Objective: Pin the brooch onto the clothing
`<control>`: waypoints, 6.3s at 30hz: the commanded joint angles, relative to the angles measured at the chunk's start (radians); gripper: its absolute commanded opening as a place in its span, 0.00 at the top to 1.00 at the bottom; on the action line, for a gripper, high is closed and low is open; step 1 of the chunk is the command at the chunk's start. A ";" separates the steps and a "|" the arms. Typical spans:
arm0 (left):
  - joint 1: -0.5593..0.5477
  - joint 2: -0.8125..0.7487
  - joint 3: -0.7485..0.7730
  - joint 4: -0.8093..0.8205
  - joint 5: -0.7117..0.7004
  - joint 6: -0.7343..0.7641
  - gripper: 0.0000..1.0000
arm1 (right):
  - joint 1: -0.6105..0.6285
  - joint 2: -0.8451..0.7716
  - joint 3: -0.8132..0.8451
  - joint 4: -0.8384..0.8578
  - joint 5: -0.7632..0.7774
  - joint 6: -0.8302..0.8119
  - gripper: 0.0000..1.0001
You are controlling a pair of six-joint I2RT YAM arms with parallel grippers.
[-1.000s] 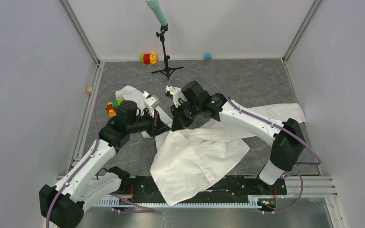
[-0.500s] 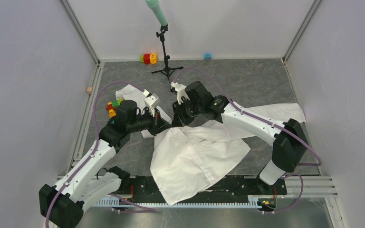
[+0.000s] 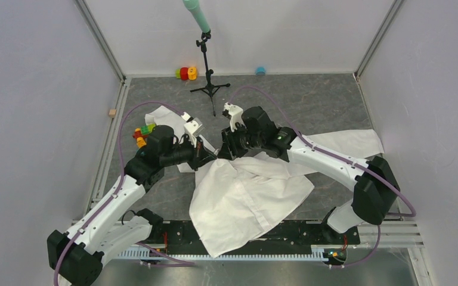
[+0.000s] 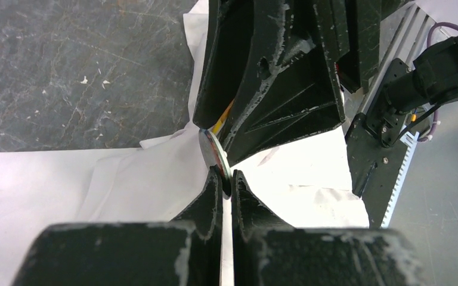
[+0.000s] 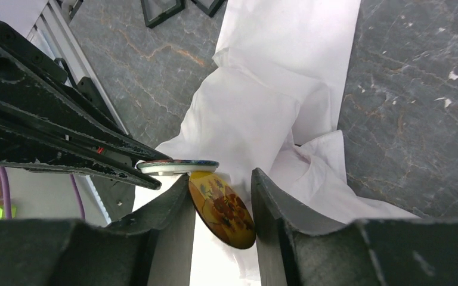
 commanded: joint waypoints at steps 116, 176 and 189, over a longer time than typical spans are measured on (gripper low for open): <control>0.119 0.093 1.011 0.034 -0.575 -0.014 0.98 | -0.636 -0.791 0.269 0.358 0.469 -0.618 1.00; -0.110 0.307 -0.322 0.201 -0.394 -0.610 0.07 | -0.709 -0.510 -0.818 -0.092 0.086 -0.071 0.75; -0.112 0.008 -0.252 -0.155 -0.186 -0.661 0.06 | -0.710 -0.681 -0.730 -0.485 0.035 -0.102 0.95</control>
